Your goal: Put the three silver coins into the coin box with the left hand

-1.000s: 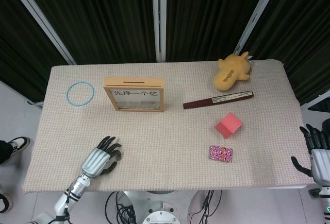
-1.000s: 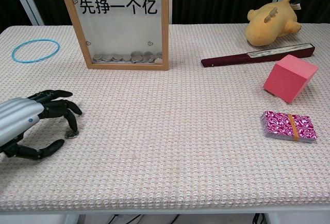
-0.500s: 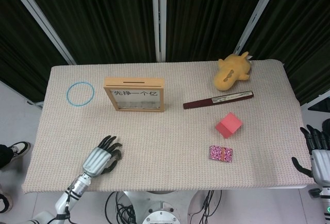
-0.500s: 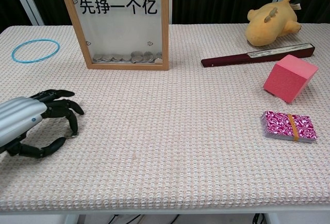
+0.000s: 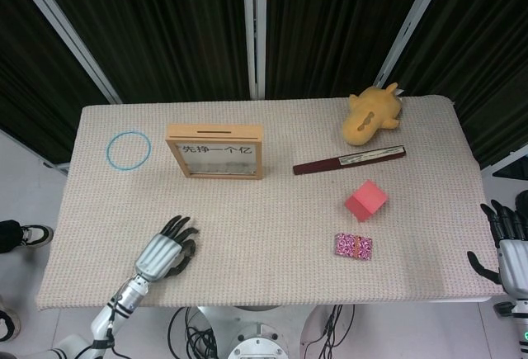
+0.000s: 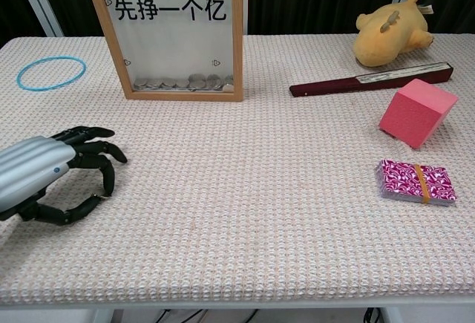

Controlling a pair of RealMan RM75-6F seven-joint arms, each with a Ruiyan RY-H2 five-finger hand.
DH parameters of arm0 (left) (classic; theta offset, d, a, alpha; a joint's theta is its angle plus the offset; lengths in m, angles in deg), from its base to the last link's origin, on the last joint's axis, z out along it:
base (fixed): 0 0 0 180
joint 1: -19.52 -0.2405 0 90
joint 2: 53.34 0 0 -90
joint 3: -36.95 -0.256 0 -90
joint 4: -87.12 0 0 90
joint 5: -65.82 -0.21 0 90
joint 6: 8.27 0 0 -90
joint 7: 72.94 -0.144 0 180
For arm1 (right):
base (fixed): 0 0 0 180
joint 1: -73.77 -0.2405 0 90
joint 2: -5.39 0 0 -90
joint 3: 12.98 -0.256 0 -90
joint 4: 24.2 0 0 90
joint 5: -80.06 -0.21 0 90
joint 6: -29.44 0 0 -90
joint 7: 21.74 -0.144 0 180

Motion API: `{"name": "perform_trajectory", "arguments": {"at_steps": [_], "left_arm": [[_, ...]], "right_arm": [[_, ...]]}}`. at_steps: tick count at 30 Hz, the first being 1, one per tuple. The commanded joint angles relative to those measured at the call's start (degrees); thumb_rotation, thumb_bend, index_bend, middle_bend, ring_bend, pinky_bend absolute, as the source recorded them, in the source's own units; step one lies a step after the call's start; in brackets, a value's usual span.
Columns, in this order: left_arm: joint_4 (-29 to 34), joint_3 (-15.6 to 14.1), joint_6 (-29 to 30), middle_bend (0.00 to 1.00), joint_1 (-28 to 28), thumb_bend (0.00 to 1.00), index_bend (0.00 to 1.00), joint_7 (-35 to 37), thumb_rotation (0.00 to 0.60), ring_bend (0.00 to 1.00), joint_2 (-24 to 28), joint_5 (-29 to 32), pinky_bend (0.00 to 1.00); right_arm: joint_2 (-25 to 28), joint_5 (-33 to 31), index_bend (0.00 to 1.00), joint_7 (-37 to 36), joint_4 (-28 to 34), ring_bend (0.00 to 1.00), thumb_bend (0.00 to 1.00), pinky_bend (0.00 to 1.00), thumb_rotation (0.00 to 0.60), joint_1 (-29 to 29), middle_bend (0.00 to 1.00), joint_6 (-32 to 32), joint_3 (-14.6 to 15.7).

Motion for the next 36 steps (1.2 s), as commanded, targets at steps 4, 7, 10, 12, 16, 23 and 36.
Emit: {"name": "perform_trajectory", "arguments": {"at_steps": [4,7,10,12,16,23,36], "left_arm": [[-0.63,0.21,0.59,0.22,0.11,0.22,0.5,0.62,0.6,0.03,-0.61,-0.12,0.07],[-1.29,0.17,1.06,0.22,-0.01,0.22,0.48,1.28,0.6,0.03,-0.91,-0.19,0.07],[-1.85,0.21,1.75,0.22,-0.1,0.22,0.45,2.05,0.6,0.03,-1.14,-0.33,0.07],[-2.17,0.25,2.28,0.22,-0.12,0.22,0.43,2.49,0.6,0.03,-1.3,-0.52,0.07],[-2.94,0.29,2.99,0.23,-0.18,0.22,0.41,3.1,0.6,0.03,-1.74,-0.69,0.07],[-4.02,0.16,3.61,0.23,-0.22,0.25,0.45,4.08,0.6,0.03,-2.39,-0.93,0.07],[-3.69,0.11,3.93,0.25,-0.15,0.31,0.54,4.51,0.6,0.03,-2.2,-0.85,0.07]], "right_arm": [[0.05,-0.23,0.0,-0.14,-0.11,0.0,0.24,0.0,0.6,0.11,0.0,-0.06,0.0],[0.06,-0.29,0.0,-0.2,-0.17,0.0,0.24,0.0,0.6,0.09,0.0,-0.16,-0.02],[0.08,-0.29,0.0,-0.21,-0.17,0.0,0.24,0.0,0.6,0.04,0.0,-0.23,-0.03],[0.06,-0.26,0.0,-0.19,-0.17,0.0,0.24,0.0,0.6,0.0,0.0,-0.3,-0.03],[0.01,-0.17,0.0,-0.17,-0.16,0.0,0.24,0.0,0.6,-0.03,0.0,-0.34,0.02],[-0.02,-0.28,0.0,-0.34,-0.4,0.0,0.24,0.0,0.6,0.0,0.0,-0.54,0.09],[-0.23,-0.3,0.0,-0.61,-0.8,0.0,0.24,0.0,0.6,-0.12,0.0,-0.85,0.12]]}}
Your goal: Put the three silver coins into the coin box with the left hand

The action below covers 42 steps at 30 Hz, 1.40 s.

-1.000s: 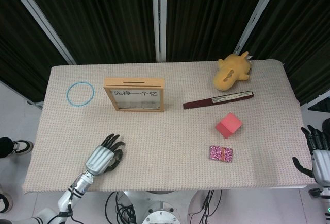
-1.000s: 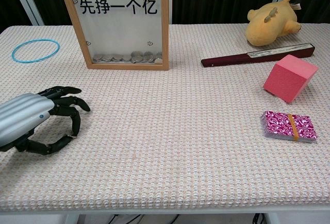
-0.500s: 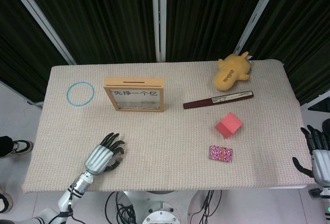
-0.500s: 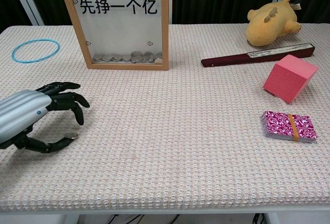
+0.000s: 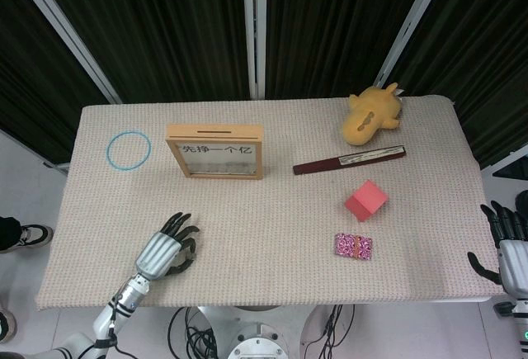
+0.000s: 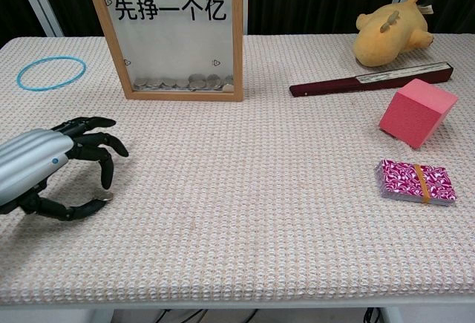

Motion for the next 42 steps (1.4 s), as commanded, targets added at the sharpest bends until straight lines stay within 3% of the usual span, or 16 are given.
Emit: {"name": "perform_trajectory", "arguments": {"at_steps": [1,27,32,35,42], "left_arm": [[0.1,-0.01,0.05,0.25,0.04,0.32,0.54,0.02,0.6,0.03,0.06,-0.03,0.07],[3.22,0.99,0.84,0.26,0.27,0.45,0.6,-0.86,0.6,0.03,1.32,0.48,0.08],[10.44,3.8,4.28,0.27,1.33,0.45,0.6,-2.66,0.6,0.03,5.9,-0.22,0.08],[18.02,6.36,5.4,0.27,2.43,0.45,0.61,-5.25,0.6,0.03,11.2,-0.14,0.08],[38.27,14.54,0.78,0.27,6.16,0.45,0.62,-10.45,0.6,0.05,26.7,5.76,0.09]], "right_arm": [[-0.02,-0.01,0.0,-0.02,-0.05,0.0,0.24,0.0,0.6,-0.02,0.0,-0.07,0.01],[0.13,-0.1,0.0,-0.37,-0.23,0.0,0.24,0.0,0.6,0.01,0.0,-0.32,0.13],[0.42,-0.05,0.0,-0.34,0.13,0.0,0.24,0.0,0.6,0.05,0.0,0.24,-0.19],[0.58,0.17,0.0,-0.31,0.5,0.0,0.24,0.0,0.6,0.05,0.0,0.68,-0.36],[0.67,0.42,0.0,0.11,1.26,0.0,0.24,0.0,0.6,0.03,0.0,1.2,-0.52]]}}
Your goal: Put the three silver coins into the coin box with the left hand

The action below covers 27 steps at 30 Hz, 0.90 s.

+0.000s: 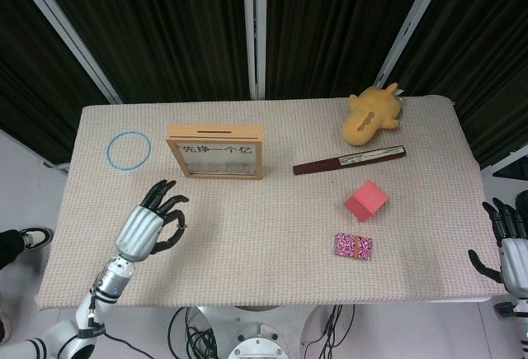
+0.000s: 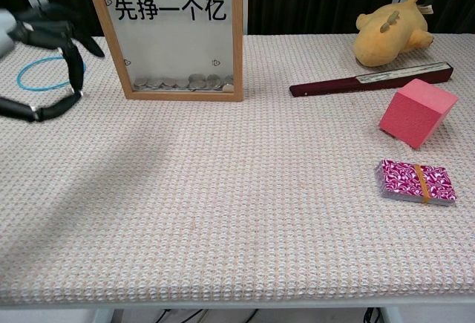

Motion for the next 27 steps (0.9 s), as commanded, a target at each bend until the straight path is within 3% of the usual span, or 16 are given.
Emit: {"name": "perform_trajectory", "arguments": {"at_steps": [1,7,13,18,27], "left_arm": [[13.95,7.22,-4.17,0.27,3.46,0.45,0.63,-3.84,0.6,0.05,11.72,5.96,0.09],[21.59,16.24,-12.97,0.27,9.3,0.45,0.64,-6.51,0.6,0.05,19.53,17.55,0.09],[21.59,23.53,-23.23,0.28,17.77,0.45,0.64,-11.85,0.6,0.05,21.6,35.01,0.09],[17.5,24.46,-28.53,0.28,24.67,0.45,0.65,-16.31,0.6,0.05,18.84,46.97,0.09],[10.24,24.03,-30.21,0.28,32.06,0.45,0.65,-19.48,0.6,0.05,12.61,58.56,0.08]], "right_arm": [[0.07,-0.02,0.0,0.33,0.35,0.0,0.24,0.0,0.6,0.06,0.0,0.23,-0.07],[0.3,-0.05,0.0,0.79,1.12,0.0,0.24,0.0,0.6,0.15,0.0,0.69,-0.26],[0.36,-0.35,0.0,1.49,1.75,0.0,0.24,0.0,0.6,0.08,0.0,0.6,-0.41],[0.15,-0.45,0.0,1.69,1.76,0.0,0.24,0.0,0.6,-0.14,0.0,0.26,-0.46],[-0.15,-0.33,0.0,1.38,1.48,0.0,0.24,0.0,0.6,0.03,0.0,0.5,-0.3]]}}
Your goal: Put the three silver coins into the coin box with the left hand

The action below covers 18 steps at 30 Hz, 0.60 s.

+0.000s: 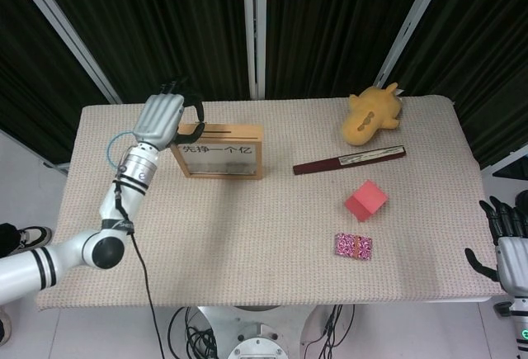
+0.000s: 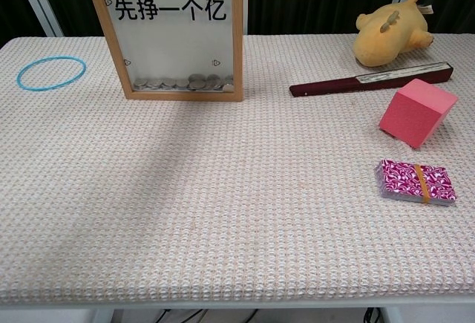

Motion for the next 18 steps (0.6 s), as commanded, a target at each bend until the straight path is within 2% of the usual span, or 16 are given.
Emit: {"name": "perform_trajectory", "arguments": {"at_steps": [1,10,18], "left_arm": [[-1.94,-0.39,-0.85,0.28,2.46,0.45,0.65,-1.4,0.6,0.05,-2.61,4.47,0.07],[-4.3,-2.38,-0.57,0.28,4.08,0.45,0.66,-1.12,0.6,0.05,-5.34,7.41,0.05],[-5.8,-2.61,-0.35,0.29,4.6,0.45,0.66,0.07,0.6,0.05,-6.01,8.15,0.05]], "right_arm": [[-0.03,-0.3,0.0,-0.36,-0.37,0.0,0.24,0.0,0.6,0.14,0.0,0.01,-0.04],[-0.36,-0.04,0.0,-0.89,-1.19,0.0,0.24,0.0,0.6,0.21,0.0,-0.09,0.23],[-0.59,-0.2,0.0,-1.31,-1.71,0.0,0.24,0.0,0.6,0.08,0.0,-0.47,0.2]]}}
